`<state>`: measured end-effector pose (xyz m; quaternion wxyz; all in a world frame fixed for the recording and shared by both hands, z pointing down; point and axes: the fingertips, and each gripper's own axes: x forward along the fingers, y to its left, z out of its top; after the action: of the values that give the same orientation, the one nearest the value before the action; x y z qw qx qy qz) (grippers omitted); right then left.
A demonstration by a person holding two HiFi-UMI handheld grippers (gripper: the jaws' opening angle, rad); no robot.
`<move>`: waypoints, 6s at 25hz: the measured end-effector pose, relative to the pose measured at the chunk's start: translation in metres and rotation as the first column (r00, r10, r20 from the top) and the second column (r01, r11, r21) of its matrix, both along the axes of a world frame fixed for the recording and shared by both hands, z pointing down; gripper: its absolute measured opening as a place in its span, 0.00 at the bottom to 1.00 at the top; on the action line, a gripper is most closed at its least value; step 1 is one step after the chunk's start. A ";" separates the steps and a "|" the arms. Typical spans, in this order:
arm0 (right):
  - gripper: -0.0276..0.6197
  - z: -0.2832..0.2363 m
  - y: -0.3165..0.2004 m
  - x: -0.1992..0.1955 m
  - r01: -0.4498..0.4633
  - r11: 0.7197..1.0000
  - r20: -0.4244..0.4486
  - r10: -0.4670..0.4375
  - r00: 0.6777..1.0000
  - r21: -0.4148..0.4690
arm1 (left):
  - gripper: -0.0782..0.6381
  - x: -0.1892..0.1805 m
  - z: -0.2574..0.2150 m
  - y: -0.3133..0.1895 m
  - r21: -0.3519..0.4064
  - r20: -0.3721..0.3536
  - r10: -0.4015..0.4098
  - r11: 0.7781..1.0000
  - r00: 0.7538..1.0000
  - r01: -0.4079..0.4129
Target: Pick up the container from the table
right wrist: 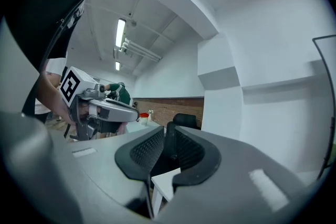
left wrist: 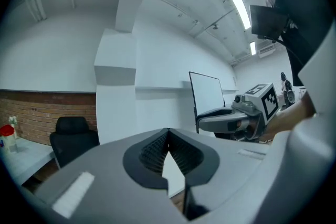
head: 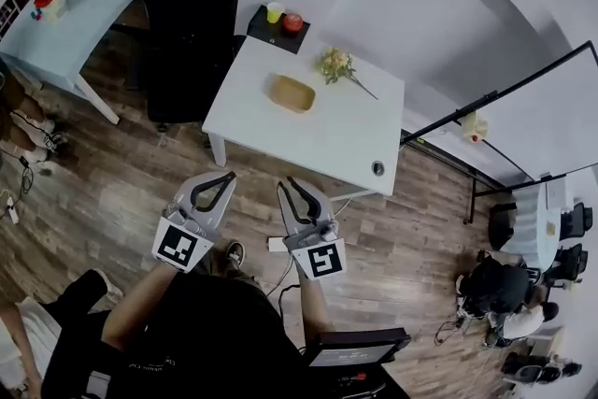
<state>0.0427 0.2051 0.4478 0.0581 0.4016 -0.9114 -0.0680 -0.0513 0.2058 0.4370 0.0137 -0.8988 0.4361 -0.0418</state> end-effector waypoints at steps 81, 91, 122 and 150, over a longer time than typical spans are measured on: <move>0.08 -0.129 -0.363 0.048 0.088 0.977 0.275 -0.140 0.951 0.194 | 0.10 0.019 -0.048 -0.392 0.132 -0.055 0.001 0.991 0.998 0.007; 0.08 -0.137 -0.372 0.053 0.071 0.977 0.284 -0.127 0.950 0.199 | 0.10 0.022 -0.045 -0.403 0.120 -0.068 0.011 0.993 0.998 -0.003; 0.08 -0.138 -0.405 0.049 0.084 0.976 0.262 -0.137 0.955 0.203 | 0.10 0.021 -0.039 -0.425 0.103 -0.034 0.023 0.994 0.999 -0.020; 0.08 -0.122 -0.407 0.054 0.067 0.982 0.239 -0.109 0.965 0.178 | 0.10 0.030 -0.040 -0.424 0.119 -0.041 0.044 0.992 0.998 -0.039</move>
<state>0.0965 -0.2015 0.3258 -0.0931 0.3693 -0.9196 -0.0966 -0.0216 -0.2185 0.3966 0.0581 -0.9060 0.4192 0.0040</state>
